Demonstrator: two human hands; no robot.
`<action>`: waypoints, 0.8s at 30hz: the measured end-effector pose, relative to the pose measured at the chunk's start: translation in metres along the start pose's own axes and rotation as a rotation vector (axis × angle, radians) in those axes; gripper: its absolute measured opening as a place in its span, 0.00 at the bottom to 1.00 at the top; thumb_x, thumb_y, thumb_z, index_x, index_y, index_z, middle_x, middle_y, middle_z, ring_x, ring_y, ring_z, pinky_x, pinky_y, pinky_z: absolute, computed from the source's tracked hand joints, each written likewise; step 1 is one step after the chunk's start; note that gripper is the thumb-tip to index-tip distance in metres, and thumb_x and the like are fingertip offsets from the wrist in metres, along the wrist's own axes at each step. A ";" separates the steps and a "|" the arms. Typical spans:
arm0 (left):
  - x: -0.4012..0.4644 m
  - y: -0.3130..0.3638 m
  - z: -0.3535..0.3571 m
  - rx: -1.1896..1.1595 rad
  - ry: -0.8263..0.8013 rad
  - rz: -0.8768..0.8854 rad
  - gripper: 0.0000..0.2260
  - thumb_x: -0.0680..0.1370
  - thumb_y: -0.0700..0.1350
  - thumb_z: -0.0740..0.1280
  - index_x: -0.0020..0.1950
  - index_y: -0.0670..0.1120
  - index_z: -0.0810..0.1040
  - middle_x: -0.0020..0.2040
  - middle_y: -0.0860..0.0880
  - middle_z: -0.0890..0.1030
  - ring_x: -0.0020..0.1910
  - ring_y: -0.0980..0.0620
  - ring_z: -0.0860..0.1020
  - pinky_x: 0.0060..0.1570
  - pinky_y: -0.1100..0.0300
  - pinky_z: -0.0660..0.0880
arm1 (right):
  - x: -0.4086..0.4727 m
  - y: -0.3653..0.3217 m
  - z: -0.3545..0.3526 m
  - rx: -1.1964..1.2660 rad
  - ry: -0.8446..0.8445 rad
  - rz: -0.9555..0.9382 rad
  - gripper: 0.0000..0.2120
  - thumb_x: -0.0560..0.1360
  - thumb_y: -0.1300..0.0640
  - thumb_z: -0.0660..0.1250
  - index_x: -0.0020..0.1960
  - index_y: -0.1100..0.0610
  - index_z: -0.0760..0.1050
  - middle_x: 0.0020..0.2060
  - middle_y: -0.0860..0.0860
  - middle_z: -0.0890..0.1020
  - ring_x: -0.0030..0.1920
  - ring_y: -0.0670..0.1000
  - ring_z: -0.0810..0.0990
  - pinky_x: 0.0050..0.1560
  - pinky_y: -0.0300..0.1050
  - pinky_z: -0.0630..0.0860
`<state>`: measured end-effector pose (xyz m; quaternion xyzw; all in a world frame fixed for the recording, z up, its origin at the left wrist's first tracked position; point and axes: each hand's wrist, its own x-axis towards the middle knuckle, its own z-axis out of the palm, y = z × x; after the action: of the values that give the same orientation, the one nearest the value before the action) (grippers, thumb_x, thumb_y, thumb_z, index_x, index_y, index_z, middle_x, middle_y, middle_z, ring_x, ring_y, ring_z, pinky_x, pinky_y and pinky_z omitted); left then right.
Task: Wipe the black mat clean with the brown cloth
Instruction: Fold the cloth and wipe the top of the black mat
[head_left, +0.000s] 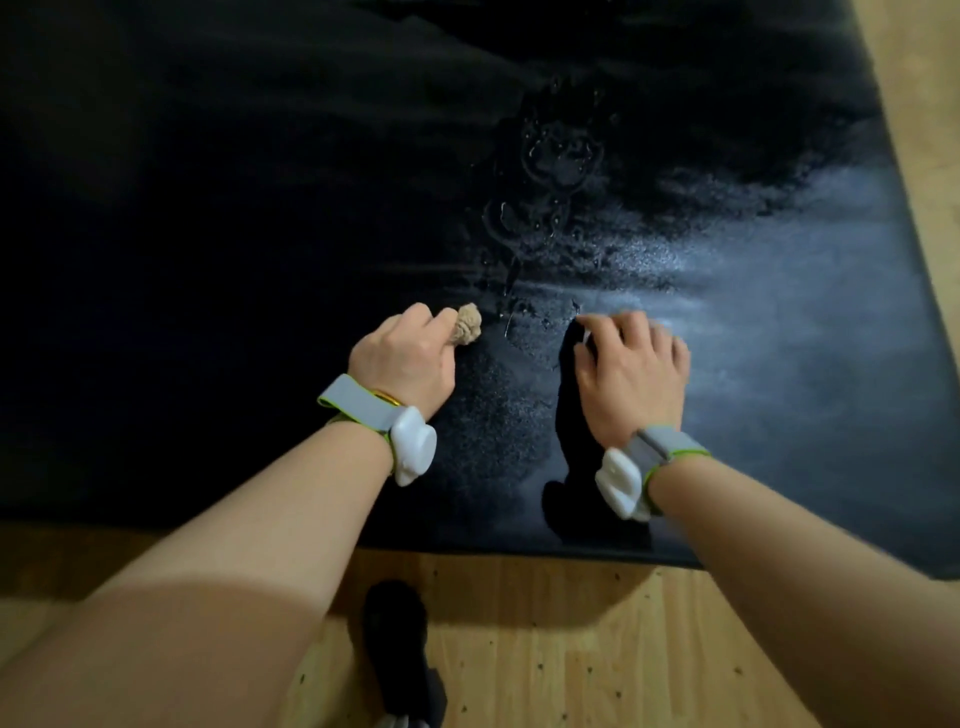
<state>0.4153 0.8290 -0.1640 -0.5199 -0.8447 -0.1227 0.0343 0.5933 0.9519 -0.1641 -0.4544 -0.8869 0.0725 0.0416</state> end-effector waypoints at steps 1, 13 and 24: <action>0.000 -0.001 0.001 -0.005 0.010 0.004 0.13 0.71 0.46 0.58 0.47 0.46 0.80 0.35 0.47 0.74 0.30 0.45 0.75 0.26 0.64 0.59 | 0.016 0.001 -0.001 0.006 -0.015 -0.019 0.18 0.80 0.50 0.57 0.68 0.49 0.70 0.64 0.52 0.73 0.66 0.58 0.67 0.64 0.51 0.59; 0.035 -0.021 -0.005 0.049 -0.005 0.197 0.12 0.70 0.45 0.61 0.48 0.45 0.81 0.37 0.44 0.75 0.31 0.42 0.76 0.24 0.60 0.65 | 0.061 0.000 0.016 0.000 -0.053 -0.031 0.21 0.82 0.46 0.46 0.74 0.41 0.58 0.75 0.45 0.60 0.76 0.52 0.51 0.75 0.53 0.47; 0.009 0.039 -0.007 -0.258 -0.205 0.528 0.12 0.69 0.46 0.59 0.45 0.48 0.80 0.36 0.48 0.75 0.31 0.45 0.76 0.23 0.57 0.72 | 0.062 0.001 0.021 -0.022 -0.018 -0.016 0.22 0.80 0.44 0.44 0.73 0.40 0.61 0.73 0.45 0.63 0.76 0.52 0.54 0.74 0.52 0.49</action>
<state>0.4455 0.8522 -0.1485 -0.7311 -0.6569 -0.1627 -0.0864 0.5555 1.0008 -0.1843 -0.4470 -0.8916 0.0664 0.0293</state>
